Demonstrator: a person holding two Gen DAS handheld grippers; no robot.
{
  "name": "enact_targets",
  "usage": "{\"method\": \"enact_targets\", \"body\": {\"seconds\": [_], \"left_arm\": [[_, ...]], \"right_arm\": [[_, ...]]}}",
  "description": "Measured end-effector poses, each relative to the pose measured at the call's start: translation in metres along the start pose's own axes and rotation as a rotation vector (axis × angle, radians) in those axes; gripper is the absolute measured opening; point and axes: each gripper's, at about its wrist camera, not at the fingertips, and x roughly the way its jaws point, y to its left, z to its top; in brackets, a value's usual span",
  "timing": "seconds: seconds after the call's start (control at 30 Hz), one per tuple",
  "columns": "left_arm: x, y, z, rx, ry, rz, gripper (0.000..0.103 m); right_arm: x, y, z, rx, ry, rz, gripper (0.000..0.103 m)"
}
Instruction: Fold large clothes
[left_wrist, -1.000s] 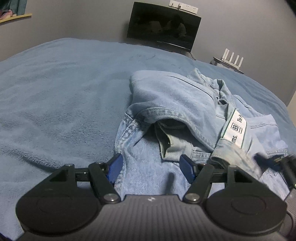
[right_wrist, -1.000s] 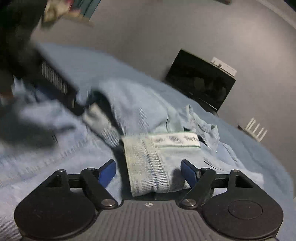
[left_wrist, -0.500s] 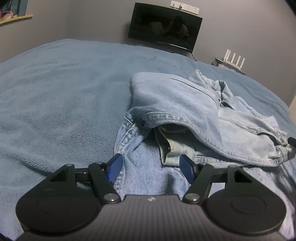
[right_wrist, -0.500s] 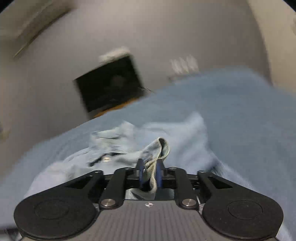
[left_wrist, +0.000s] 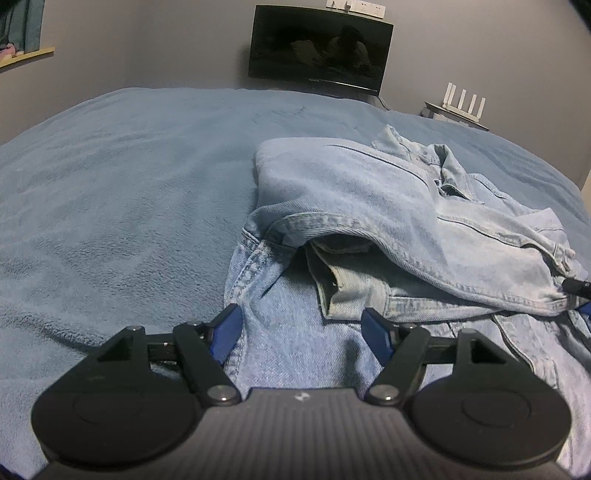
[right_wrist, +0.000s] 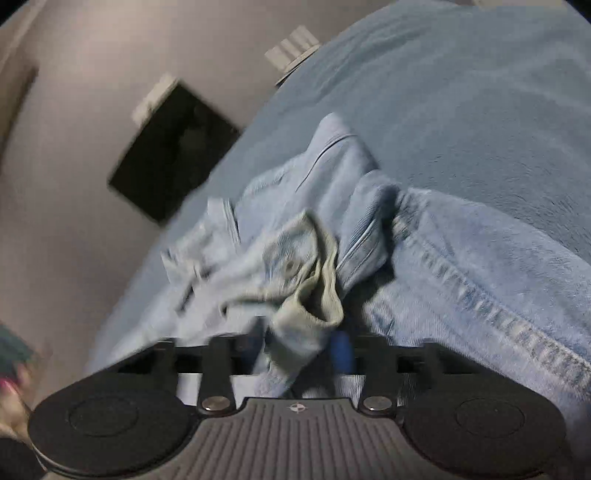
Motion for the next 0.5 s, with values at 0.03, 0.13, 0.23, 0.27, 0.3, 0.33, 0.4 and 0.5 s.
{"method": "enact_targets", "body": {"seconds": [0.03,0.13,0.23,0.27,0.3,0.33,0.4,0.5], "left_arm": [[0.001,0.0,0.0,0.0,0.001,-0.001,0.069],[0.001,0.001,0.001,-0.005,0.002,-0.004,0.069],[0.002,0.001,0.001,-0.007,0.005,-0.006,0.069],[0.002,0.001,0.001,-0.005,0.007,-0.005,0.069],[0.003,0.0,0.001,-0.002,0.008,-0.003,0.069],[0.003,0.0,0.001,0.003,0.01,-0.001,0.069],[0.004,-0.002,0.001,0.013,0.013,0.002,0.069],[0.006,-0.004,0.0,0.029,0.019,0.009,0.071]], "right_arm": [[-0.003,0.008,-0.001,-0.052,-0.026,-0.012,0.023],[-0.012,0.023,0.005,-0.145,-0.143,-0.032,0.02],[-0.011,0.021,0.008,-0.193,-0.193,-0.098,0.02],[-0.003,0.014,0.011,-0.183,-0.157,-0.098,0.023],[0.002,0.005,0.011,-0.142,-0.117,-0.095,0.027],[0.008,-0.002,0.009,-0.092,-0.096,-0.102,0.036],[0.007,-0.009,0.003,-0.044,-0.111,-0.112,0.047],[0.014,-0.003,0.0,-0.068,-0.13,-0.132,0.051]]}}
